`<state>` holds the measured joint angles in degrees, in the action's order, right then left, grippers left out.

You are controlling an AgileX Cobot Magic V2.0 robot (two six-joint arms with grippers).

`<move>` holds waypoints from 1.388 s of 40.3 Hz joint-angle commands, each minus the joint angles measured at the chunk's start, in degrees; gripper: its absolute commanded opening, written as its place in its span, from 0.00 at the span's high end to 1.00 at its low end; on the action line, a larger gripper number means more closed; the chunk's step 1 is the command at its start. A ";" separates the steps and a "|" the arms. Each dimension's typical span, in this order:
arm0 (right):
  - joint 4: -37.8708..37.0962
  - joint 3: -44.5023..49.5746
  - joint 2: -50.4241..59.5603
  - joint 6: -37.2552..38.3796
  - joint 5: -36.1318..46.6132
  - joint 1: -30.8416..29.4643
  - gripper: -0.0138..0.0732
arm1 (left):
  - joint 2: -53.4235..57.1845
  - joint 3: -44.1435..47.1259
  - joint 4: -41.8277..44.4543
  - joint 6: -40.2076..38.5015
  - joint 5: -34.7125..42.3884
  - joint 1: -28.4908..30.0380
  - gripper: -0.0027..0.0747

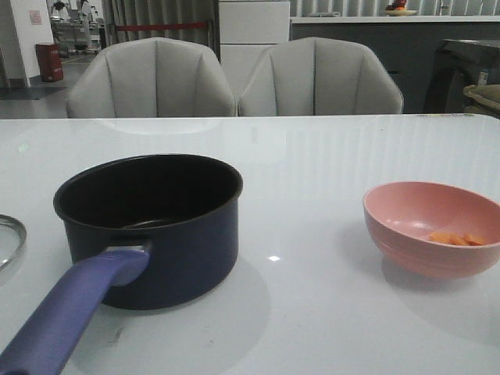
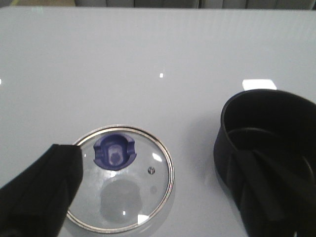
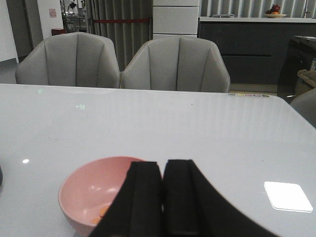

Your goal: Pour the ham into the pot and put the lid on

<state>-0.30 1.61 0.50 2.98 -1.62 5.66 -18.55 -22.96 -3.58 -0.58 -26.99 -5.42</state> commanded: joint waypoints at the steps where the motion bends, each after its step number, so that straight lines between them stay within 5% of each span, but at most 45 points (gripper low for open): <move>1: -0.64 0.47 1.10 -0.20 4.77 -0.27 0.68 | 4.39 0.52 0.82 -0.51 7.38 -0.68 0.14; 31: -0.40 -0.88 1.10 -0.13 8.58 -0.21 0.68 | 10.42 1.11 -0.19 -0.51 8.87 -0.68 0.14; 56: 4.74 -24.06 -30.05 -0.19 -22.39 -0.21 0.68 | 10.42 1.11 0.97 -0.51 8.92 -0.68 0.14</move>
<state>3.86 -19.98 -27.07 2.98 -25.01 5.66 -7.53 -20.29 -2.55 -0.58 -22.81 -5.65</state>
